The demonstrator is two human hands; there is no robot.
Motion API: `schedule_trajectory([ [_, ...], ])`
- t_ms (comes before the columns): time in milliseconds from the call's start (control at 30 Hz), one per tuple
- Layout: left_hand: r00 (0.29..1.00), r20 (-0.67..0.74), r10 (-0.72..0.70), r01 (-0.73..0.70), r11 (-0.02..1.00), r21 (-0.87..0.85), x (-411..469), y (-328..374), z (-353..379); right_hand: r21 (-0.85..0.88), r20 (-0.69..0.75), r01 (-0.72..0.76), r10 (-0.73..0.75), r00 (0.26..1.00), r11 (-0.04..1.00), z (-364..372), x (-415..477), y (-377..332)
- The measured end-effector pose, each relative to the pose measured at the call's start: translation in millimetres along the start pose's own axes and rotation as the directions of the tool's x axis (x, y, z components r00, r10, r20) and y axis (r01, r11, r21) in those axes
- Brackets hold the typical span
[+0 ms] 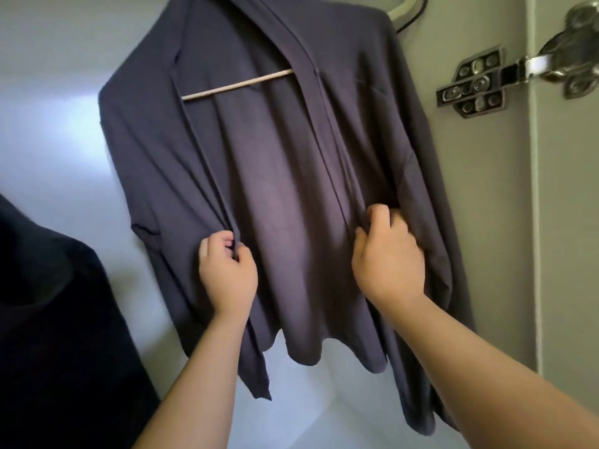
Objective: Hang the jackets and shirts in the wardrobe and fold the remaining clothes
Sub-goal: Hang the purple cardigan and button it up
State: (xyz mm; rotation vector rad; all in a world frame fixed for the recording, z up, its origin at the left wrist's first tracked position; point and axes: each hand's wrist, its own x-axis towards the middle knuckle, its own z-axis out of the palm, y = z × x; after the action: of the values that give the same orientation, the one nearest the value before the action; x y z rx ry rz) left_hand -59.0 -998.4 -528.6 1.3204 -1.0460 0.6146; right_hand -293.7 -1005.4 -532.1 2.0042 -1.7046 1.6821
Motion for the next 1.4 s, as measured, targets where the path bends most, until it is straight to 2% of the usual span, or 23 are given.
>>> schedule_trajectory([
  [133, 0.998, -0.027, 0.056, -0.058, 0.996, -0.063, -12.3, 10.4, 0.6, 0.243, -0.008, -0.014, 0.016, 1.0, 0.97, -0.7, -2.6, 18.6],
  [333, 0.998, 0.026, -0.063, 0.067, 0.975, -0.21, -34.9, 25.5, 5.5, 0.56, 0.039, -0.139, 0.141, 0.989, 0.817, -1.7, -12.6, 9.0],
  [533, 0.971, 0.197, -0.138, 0.197, 0.926, -0.323, -59.5, 42.9, 7.9, 0.699, 0.138, -0.211, 0.161, 0.977, 0.683, 10.1, -22.6, 10.7],
  [700, 0.946, 0.287, -0.152, 0.251, 0.903, -0.349, -75.0, 38.7, -1.4, 0.684, 0.197, -0.181, 0.06, 0.979, 0.707, 15.1, -32.8, 17.1],
  [800, 0.923, 0.329, -0.2, 0.309, 0.895, -0.322, -86.4, 35.9, -9.9, 0.703, 0.222, -0.202, 0.06, 0.973, 0.682, 22.0, -42.1, 13.4],
  [900, 0.931, 0.331, -0.151, 0.233, 0.946, -0.224, -93.0, 27.6, -17.7, 0.733, 0.257, -0.218, 0.034, 0.966, 0.644, 26.8, -53.7, 12.6],
  [1000, 0.935, 0.334, -0.118, 0.174, 0.974, -0.144, -99.4, 22.2, -22.6, 0.657, 0.256, -0.151, -0.029, 0.966, 0.739, 28.7, -65.5, 18.2],
  [1100, 0.955, 0.261, -0.142, 0.174, 0.979, -0.104, -106.0, 21.1, -24.6, 0.57, 0.242, -0.136, -0.008, 0.97, 0.811, 29.9, -77.8, 24.7],
  [1200, 0.944, 0.269, -0.19, 0.233, 0.962, -0.139, -114.8, 18.1, -22.3, 0.462, 0.219, -0.099, -0.006, 0.976, 0.881, 31.4, -90.4, 32.5],
  [1400, 0.935, 0.311, -0.169, 0.244, 0.944, -0.223, -122.1, 15.2, -25.4, 0.297, 0.233, -0.049, -0.022, 0.972, 0.954, 33.1, -106.8, 41.9],
])
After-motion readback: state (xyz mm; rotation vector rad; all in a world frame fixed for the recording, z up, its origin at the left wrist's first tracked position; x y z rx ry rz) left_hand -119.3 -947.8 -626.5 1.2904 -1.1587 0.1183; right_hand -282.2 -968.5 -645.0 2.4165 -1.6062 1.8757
